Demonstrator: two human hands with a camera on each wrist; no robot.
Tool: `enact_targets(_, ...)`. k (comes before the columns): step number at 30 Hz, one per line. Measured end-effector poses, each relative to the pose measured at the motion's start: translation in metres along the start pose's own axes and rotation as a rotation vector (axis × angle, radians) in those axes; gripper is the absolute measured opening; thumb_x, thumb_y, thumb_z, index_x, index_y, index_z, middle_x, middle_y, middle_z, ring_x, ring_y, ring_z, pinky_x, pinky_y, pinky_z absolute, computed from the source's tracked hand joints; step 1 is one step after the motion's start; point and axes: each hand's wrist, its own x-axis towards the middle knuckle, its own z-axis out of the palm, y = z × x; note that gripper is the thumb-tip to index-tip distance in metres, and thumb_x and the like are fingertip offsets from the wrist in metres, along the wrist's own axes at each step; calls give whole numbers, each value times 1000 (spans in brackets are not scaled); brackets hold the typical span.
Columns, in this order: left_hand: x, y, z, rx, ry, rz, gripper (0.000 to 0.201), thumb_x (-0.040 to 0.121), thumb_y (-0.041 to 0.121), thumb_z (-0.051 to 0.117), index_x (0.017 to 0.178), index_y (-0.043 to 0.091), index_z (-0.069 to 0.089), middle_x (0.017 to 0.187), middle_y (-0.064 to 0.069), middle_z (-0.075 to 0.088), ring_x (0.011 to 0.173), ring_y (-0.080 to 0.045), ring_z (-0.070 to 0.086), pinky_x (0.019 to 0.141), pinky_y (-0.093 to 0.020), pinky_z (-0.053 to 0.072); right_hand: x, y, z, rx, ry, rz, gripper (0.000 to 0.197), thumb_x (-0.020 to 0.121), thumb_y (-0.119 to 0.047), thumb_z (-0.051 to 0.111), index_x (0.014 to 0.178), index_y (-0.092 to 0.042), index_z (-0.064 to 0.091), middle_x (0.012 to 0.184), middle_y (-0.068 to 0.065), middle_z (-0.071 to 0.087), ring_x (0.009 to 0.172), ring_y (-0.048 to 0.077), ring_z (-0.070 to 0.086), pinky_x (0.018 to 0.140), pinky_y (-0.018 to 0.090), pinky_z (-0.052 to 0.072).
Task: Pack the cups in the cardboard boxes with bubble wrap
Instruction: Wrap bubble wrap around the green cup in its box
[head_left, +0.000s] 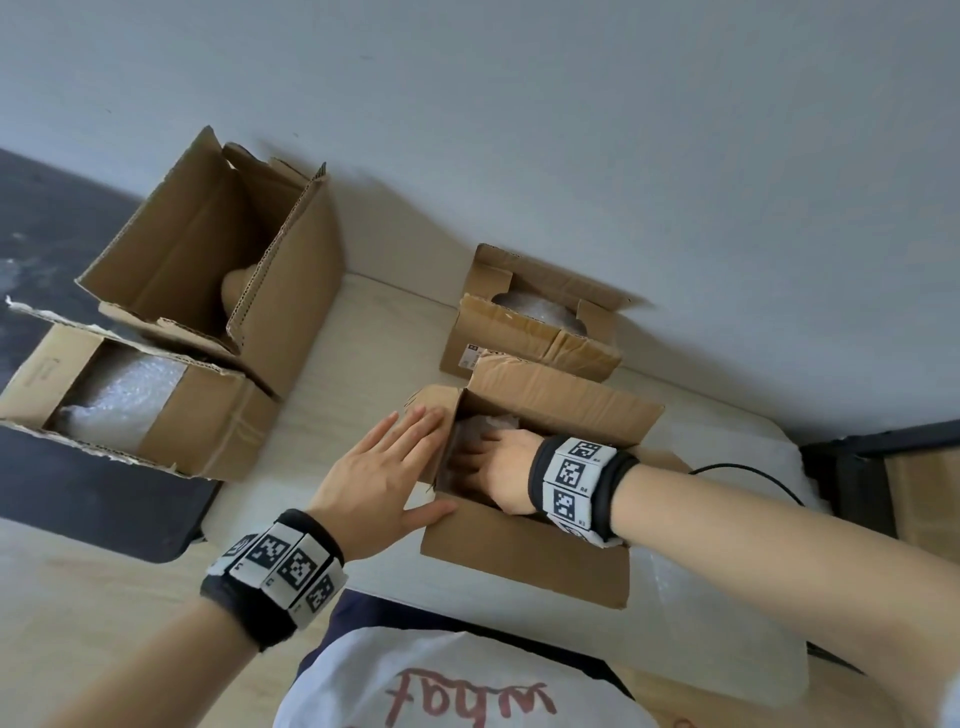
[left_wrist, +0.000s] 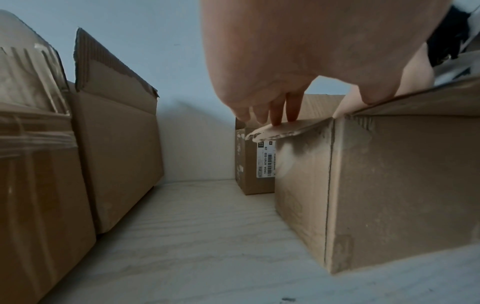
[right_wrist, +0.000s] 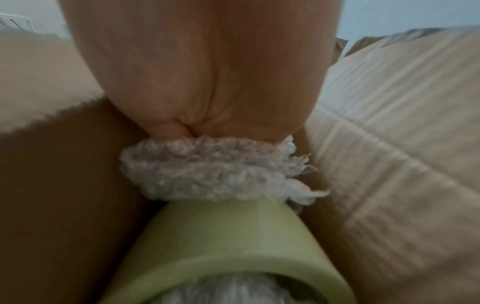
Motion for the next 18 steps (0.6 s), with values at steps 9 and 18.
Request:
enact_targets(9,-1,2,0,-50,-18,-18,83,85,69,31,146,13,32,154,-3,28,140,-17,28,114,-34,11,-45,25,-8,351,211,86,42,95,-17,41,136,-21,49,142,7,44,134,27,36,113,40,27)
enact_targets(18,2,9,-9,-126,-44,-69,90,74,65,59,142,9,38,151,-5,34,132,-23,43,104,-33,38,-60,5,9,337,83,97,46,93,-11,46,138,-23,46,154,0,26,140,25,28,105,42,37)
